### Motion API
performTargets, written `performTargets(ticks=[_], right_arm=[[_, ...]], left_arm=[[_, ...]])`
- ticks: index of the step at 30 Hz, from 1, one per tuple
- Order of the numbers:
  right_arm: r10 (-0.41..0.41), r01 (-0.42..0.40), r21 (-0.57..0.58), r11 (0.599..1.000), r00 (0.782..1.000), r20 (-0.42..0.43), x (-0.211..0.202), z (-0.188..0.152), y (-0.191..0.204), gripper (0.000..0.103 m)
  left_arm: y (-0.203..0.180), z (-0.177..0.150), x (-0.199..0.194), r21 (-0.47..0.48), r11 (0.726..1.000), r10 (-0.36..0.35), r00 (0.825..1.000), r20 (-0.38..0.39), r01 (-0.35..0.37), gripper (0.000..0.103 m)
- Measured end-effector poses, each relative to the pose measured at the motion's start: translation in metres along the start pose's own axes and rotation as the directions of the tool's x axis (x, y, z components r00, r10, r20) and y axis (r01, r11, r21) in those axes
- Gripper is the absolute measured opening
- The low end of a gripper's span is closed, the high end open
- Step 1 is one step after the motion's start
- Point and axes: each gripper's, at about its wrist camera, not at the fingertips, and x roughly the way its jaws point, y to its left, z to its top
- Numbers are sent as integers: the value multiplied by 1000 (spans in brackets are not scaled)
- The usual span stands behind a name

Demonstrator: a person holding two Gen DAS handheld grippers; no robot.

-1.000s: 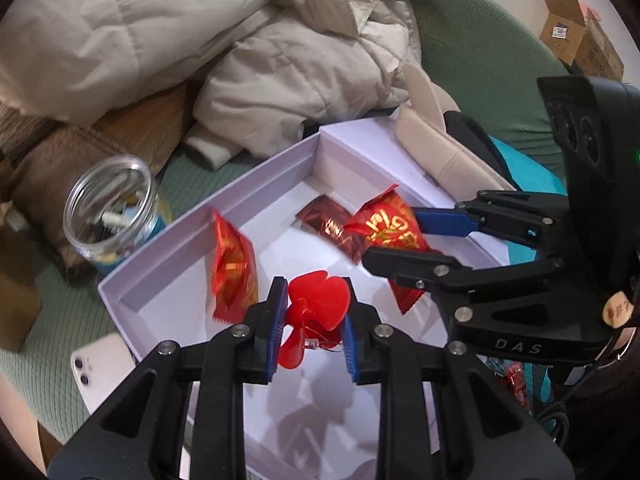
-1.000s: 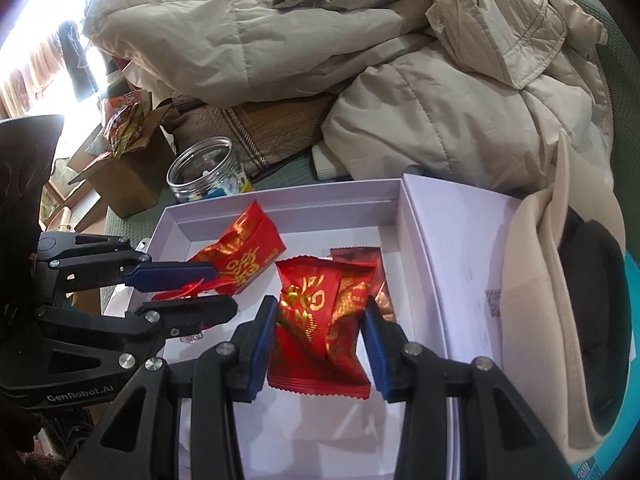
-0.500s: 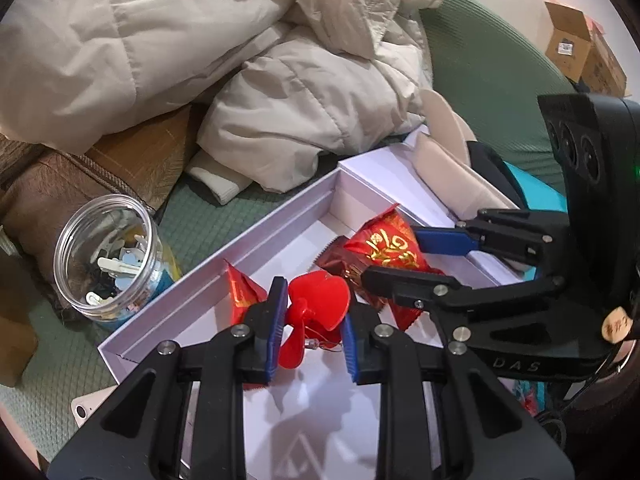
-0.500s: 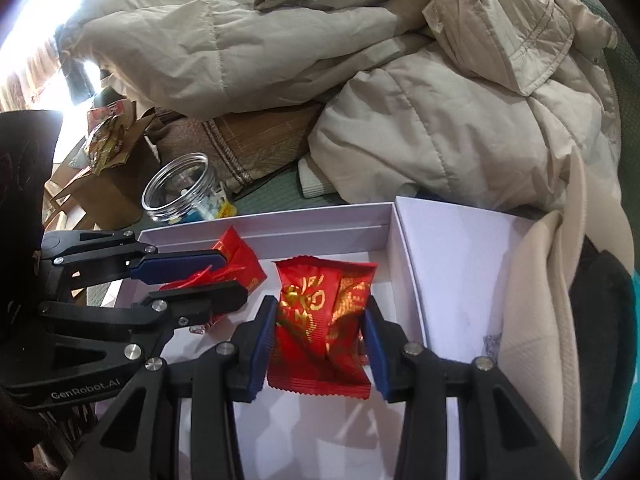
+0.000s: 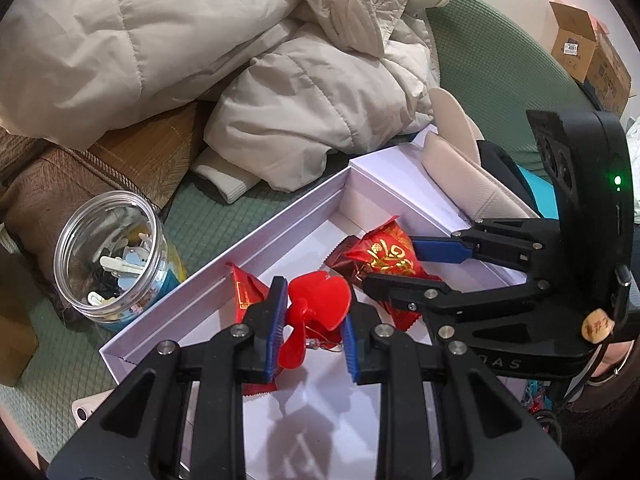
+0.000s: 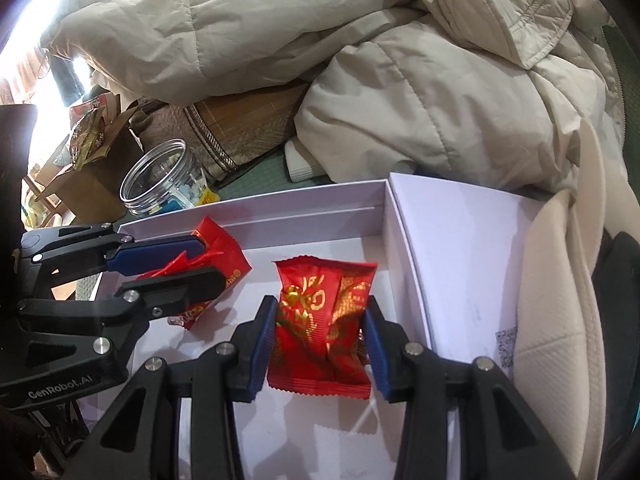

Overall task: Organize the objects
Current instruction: 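Lower the fan and packet into the box and open both tools, then withdraw both tools from the box toward the sachets on the mat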

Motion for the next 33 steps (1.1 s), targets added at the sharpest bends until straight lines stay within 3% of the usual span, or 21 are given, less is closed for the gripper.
performTargets(ticks=[9,29,33], right_arm=[[-42,41,-12,999,999,-23,-3,-2,0,46],[-53,54,-17,998,998,27,-55,-16,10,46],[-49,50,-14,999,998,48,-67,-18,14,56]], left_arm=[[-1,-4,-4,-33,996,83,997,-3,-83,24],[-15,-8,-45,-68,987,146,989,32,-143,25],[-21,-8,-57,-63,987,149,988,40,-146,32]])
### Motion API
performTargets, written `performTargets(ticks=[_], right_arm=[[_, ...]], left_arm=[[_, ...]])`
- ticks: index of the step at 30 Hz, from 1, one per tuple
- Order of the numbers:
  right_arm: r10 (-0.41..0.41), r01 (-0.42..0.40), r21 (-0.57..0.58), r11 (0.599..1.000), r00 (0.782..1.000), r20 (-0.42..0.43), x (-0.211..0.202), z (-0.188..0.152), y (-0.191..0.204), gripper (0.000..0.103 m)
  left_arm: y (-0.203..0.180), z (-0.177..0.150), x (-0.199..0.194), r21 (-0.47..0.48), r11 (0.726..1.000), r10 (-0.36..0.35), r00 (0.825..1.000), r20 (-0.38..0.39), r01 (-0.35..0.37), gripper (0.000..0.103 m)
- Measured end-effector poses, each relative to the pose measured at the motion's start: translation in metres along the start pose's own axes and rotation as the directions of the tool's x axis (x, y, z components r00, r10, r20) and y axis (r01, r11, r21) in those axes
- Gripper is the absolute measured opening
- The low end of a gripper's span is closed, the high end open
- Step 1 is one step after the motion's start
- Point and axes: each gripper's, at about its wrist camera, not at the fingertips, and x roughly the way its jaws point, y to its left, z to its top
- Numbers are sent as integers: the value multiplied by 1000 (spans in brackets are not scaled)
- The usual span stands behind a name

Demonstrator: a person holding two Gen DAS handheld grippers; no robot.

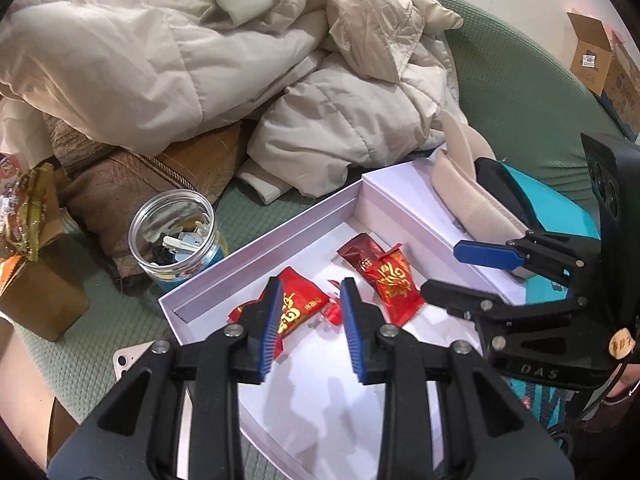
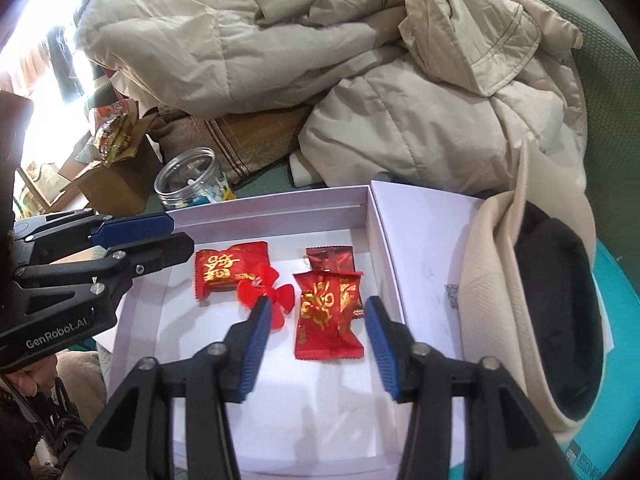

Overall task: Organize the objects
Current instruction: 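Withdraw both tools from the box toward the sachets on the mat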

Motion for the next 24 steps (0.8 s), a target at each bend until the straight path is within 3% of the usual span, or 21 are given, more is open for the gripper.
performTargets(ticks=[9,24], right_arm=[[-12,13,-12,1000,999,30,-29,-13,7,61],[-36,37,-21,999,997,64,-70,-43,21,61]], left_arm=[[-8,-12,-28,-12,999,52,998,31,-52,45],[-21,-37,-61,-48,997,60,997,50,-58,46]])
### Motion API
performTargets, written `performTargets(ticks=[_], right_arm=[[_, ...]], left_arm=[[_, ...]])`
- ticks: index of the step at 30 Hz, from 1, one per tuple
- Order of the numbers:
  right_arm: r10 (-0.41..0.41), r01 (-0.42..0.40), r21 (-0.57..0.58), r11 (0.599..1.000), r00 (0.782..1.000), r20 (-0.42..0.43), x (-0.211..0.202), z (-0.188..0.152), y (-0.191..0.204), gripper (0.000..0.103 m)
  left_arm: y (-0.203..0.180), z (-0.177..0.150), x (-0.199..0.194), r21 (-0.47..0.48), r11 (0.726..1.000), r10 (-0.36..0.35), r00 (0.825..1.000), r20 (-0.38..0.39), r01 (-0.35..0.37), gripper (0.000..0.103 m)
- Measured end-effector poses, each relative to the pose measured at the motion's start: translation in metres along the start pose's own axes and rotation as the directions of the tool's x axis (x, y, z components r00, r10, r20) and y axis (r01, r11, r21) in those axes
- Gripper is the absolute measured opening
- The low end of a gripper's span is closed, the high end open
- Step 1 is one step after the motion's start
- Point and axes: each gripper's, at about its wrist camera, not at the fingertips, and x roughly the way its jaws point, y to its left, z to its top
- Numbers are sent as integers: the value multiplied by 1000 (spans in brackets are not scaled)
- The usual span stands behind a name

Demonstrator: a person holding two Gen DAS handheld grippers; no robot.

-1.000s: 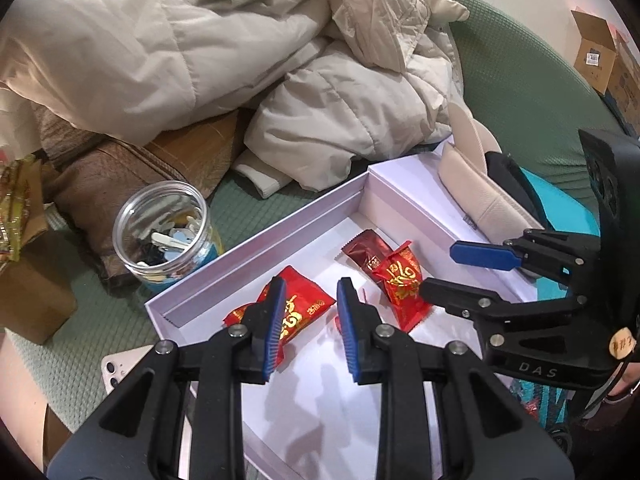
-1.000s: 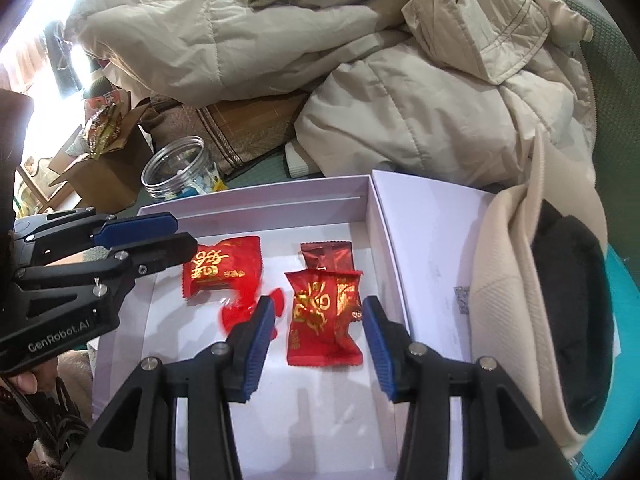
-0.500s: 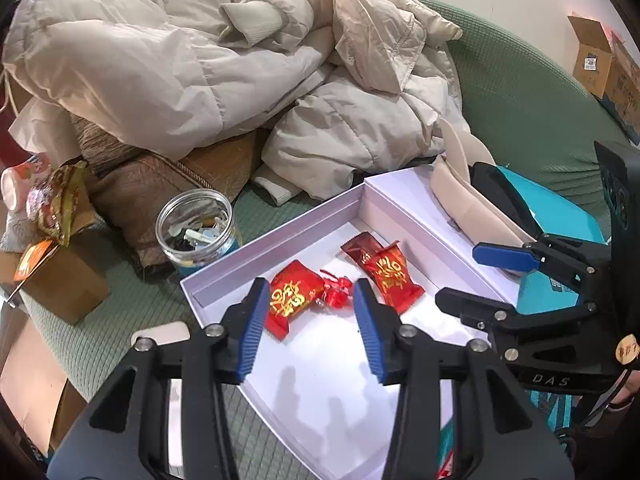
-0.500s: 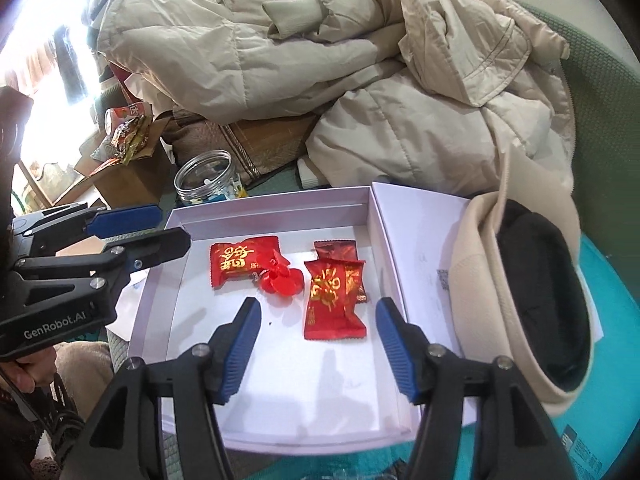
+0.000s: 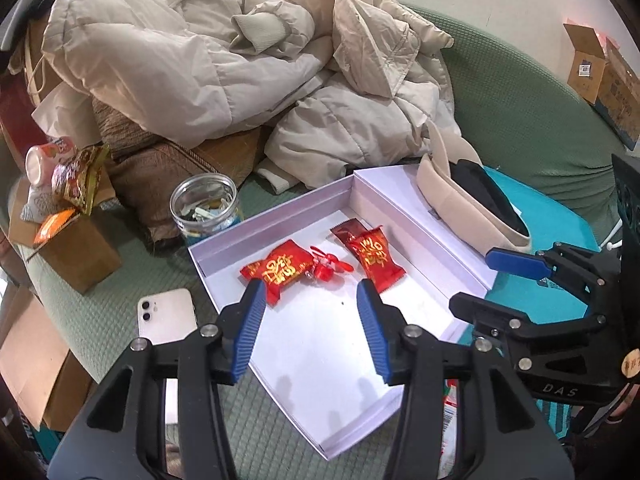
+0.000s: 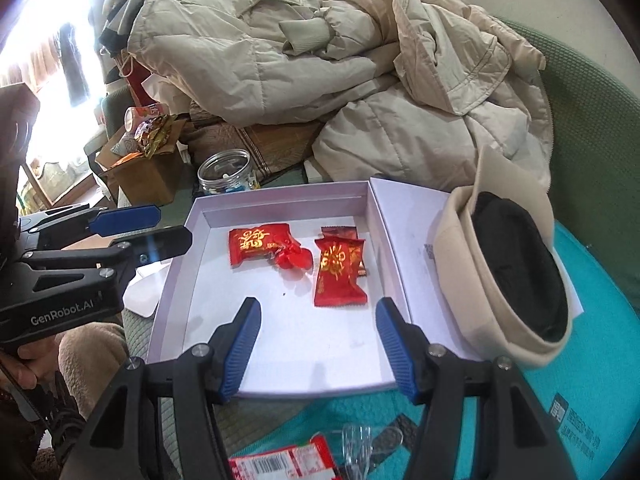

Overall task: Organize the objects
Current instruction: 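Withdraw both tools from the box toward the sachets on the mat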

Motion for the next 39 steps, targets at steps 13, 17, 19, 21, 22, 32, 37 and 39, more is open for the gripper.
performTargets(ticks=[13,17,19,21,22,32,37,39], right_arm=[[-24,24,14,1000,1000,2,-29,-31,6,61],[-26,25,26,999,1000,10,-40,-42,7,61],[-30,29,32,999,999,16,-46,-48,7,61],[-34,33,38,999,999,17,-51,-53,6,61],[-38,37,40,999,999,17,-53,-56,6,61],[-52,51,73,996,999,5,-64,-86,-3,61],[-59,59,91,994,998,-4,-68,-98,-9,61],[-61,62,94,994,998,-13,-68,-103,-11,61]], left_arm=[[-17,-24,-28,32,999,-17,1000,5,16,46],[-22,-31,-35,40,999,-25,1000,-3,25,46],[-27,-36,-40,49,998,-33,999,-9,34,46],[-32,-40,-45,58,998,-39,999,-5,39,46],[-34,-43,-46,64,997,-44,999,-6,45,47],[-57,-66,-47,106,992,-62,997,-46,67,48],[-69,-76,-44,126,988,-82,995,-64,89,48],[-73,-80,-43,132,987,-85,994,-74,94,48]])
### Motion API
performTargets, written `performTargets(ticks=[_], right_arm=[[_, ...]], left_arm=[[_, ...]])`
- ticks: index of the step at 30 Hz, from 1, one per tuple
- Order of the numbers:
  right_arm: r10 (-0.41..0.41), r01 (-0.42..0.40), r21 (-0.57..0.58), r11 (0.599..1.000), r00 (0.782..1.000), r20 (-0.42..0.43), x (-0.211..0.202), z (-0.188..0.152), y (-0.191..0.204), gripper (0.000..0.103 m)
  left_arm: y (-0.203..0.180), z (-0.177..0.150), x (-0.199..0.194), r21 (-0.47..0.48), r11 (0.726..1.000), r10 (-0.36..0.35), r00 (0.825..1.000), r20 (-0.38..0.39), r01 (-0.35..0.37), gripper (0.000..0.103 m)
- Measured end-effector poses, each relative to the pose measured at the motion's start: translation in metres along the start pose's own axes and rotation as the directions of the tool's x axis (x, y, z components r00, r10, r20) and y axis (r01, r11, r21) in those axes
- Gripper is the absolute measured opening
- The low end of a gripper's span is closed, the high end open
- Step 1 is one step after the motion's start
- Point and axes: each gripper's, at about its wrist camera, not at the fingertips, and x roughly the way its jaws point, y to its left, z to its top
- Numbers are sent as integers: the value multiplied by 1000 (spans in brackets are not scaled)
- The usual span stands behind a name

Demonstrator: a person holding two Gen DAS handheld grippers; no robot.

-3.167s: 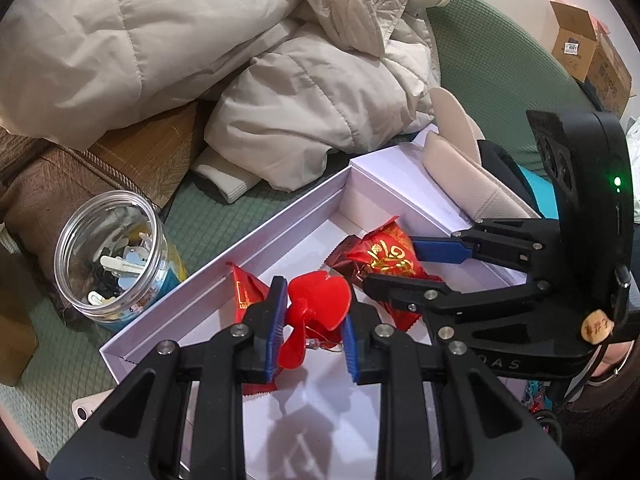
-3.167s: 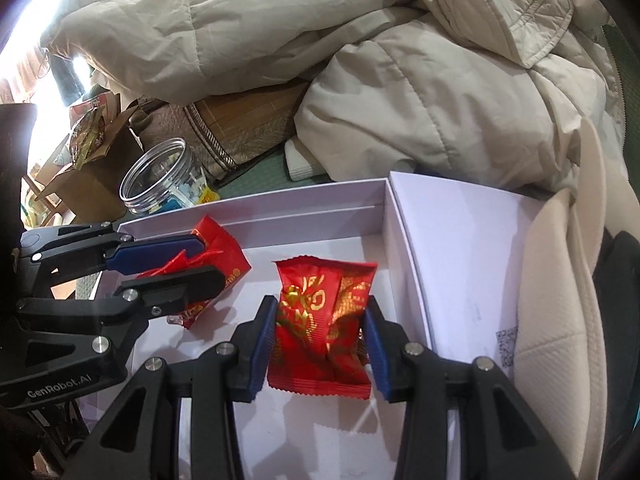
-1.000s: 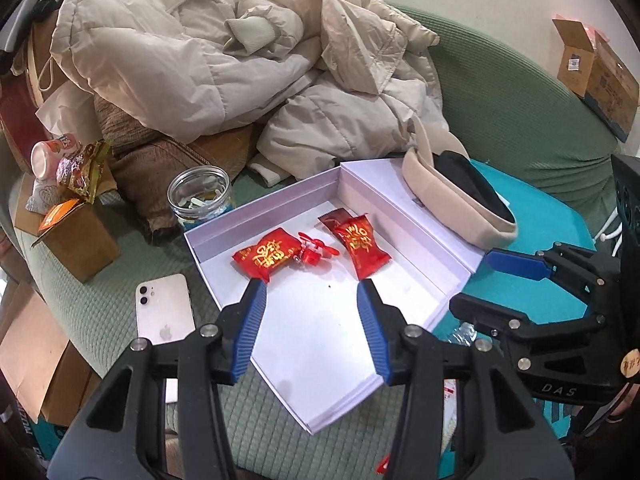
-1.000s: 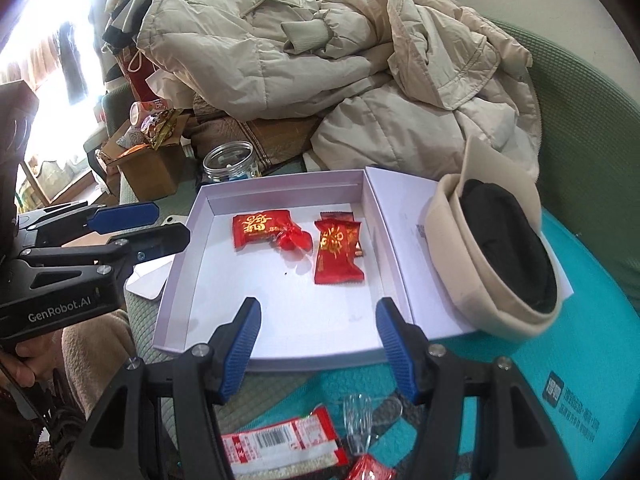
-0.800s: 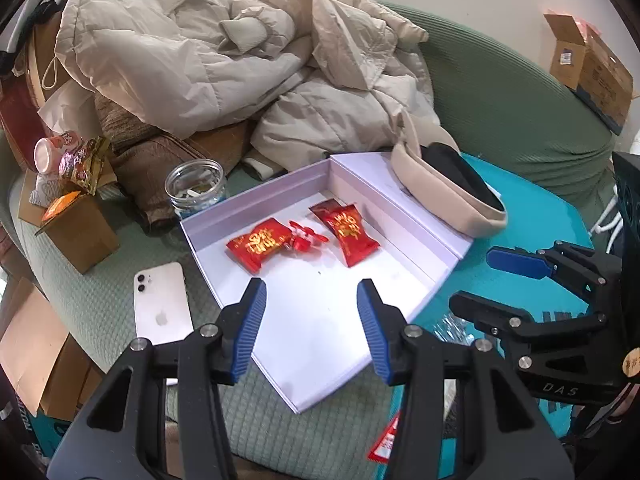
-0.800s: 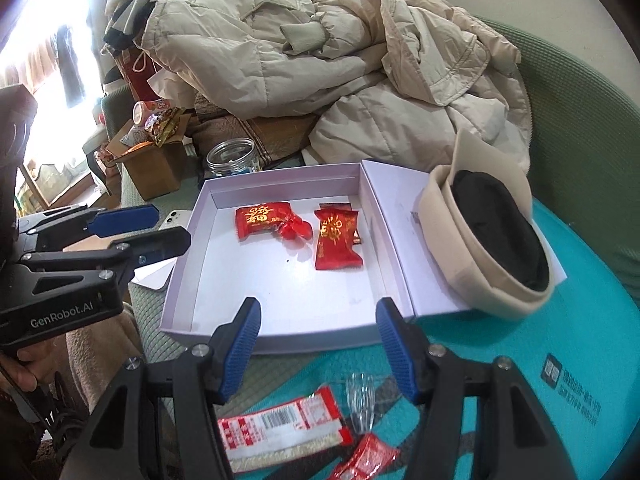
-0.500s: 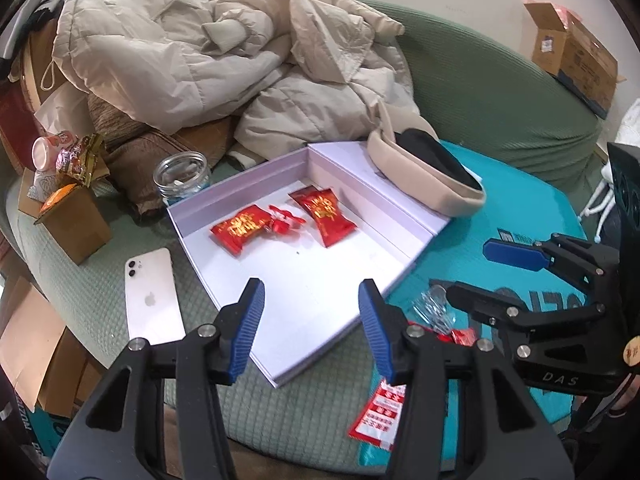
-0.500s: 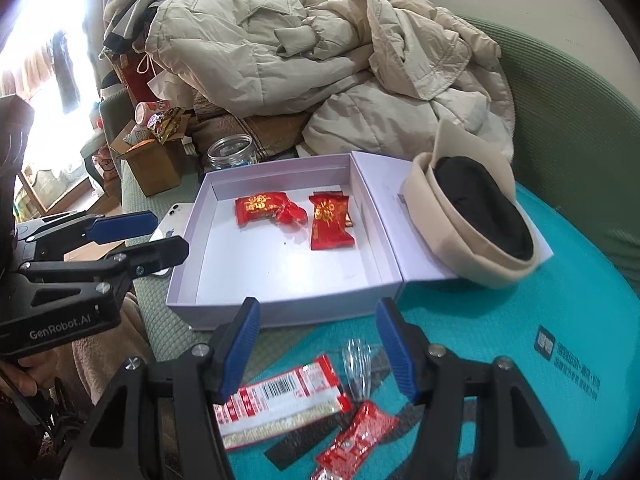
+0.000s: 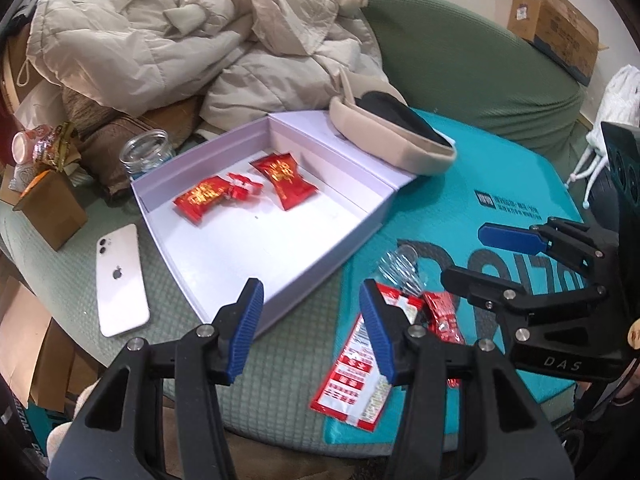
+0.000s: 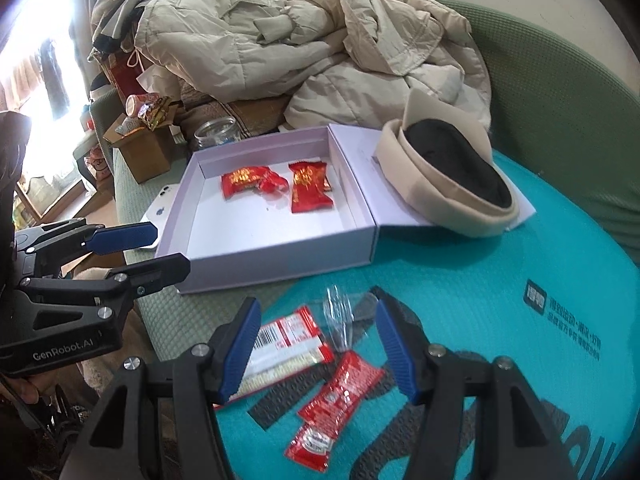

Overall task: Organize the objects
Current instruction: 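Withdraw both tools from the box toward the sachets on the mat, then grasp the long seasoning sachet with the left tool while the right tool grasps the ketchup packet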

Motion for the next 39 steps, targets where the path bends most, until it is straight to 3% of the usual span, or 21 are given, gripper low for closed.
performTargets(ticks=[8,24,34,39], right_arm=[[6,-5,20,1000,999,-44,6,-23,-7,61],[41,-30,74,997,987,-154,38,-50,-17,61],[117,-86,159,984,973,-198,56,-62,-32,61],[113,-80,163,983,972,-205,62,-60,-38,46]], left_arm=[[-11,-17,15,-5,999,-53,996,-71,53,48],[-23,-37,36,33,997,-69,980,-188,76,48],[-36,-39,53,73,989,-107,964,-242,129,49],[-42,-38,65,95,984,-116,954,-278,148,49]])
